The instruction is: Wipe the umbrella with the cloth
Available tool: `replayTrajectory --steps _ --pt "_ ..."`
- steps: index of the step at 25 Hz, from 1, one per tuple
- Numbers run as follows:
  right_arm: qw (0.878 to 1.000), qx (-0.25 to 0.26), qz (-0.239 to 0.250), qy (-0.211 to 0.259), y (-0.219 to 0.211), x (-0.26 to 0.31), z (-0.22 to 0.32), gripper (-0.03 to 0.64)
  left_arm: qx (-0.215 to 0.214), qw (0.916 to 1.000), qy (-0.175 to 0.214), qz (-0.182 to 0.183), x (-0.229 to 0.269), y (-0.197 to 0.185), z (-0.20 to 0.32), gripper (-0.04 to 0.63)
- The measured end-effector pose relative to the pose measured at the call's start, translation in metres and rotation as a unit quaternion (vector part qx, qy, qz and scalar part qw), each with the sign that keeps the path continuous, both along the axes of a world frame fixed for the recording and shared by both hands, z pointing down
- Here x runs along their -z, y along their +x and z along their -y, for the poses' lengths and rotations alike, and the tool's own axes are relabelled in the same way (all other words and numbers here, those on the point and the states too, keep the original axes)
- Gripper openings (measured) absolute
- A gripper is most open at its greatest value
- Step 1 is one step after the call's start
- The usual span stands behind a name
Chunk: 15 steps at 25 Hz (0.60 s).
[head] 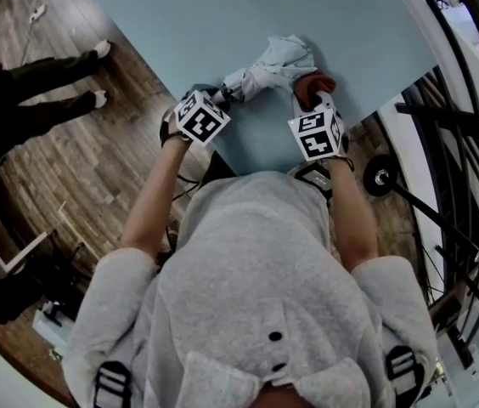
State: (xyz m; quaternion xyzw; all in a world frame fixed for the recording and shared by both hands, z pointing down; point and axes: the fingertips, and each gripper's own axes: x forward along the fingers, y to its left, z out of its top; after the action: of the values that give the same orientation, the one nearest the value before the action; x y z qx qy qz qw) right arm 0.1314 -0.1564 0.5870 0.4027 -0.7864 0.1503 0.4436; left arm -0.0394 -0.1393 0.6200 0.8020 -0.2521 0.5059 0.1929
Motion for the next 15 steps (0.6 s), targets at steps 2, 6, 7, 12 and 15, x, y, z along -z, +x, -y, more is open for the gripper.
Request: replayTrajectory --steps 2,6,7,12,15 --pt "1.0 0.011 -0.001 -0.002 -0.006 -0.002 -0.002 0.078 0.0 1.0 -0.001 -0.001 0.0 0.001 0.0 0.169" --pt "1.0 0.027 0.005 -0.008 -0.018 -0.004 -0.007 0.078 0.002 1.0 -0.002 0.001 -0.001 0.001 -0.002 0.169" --pt "0.999 0.033 0.007 -0.009 -0.022 -0.005 -0.009 0.078 0.003 1.0 0.0 0.0 0.0 0.001 -0.002 0.169" --pt "0.998 0.06 0.013 -0.012 -0.045 -0.007 -0.013 0.078 0.002 1.0 0.001 -0.006 0.001 0.004 0.0 0.169" --pt "0.997 0.076 0.018 -0.016 -0.061 -0.008 -0.016 0.078 0.002 1.0 0.001 -0.006 0.001 0.002 -0.001 0.167"
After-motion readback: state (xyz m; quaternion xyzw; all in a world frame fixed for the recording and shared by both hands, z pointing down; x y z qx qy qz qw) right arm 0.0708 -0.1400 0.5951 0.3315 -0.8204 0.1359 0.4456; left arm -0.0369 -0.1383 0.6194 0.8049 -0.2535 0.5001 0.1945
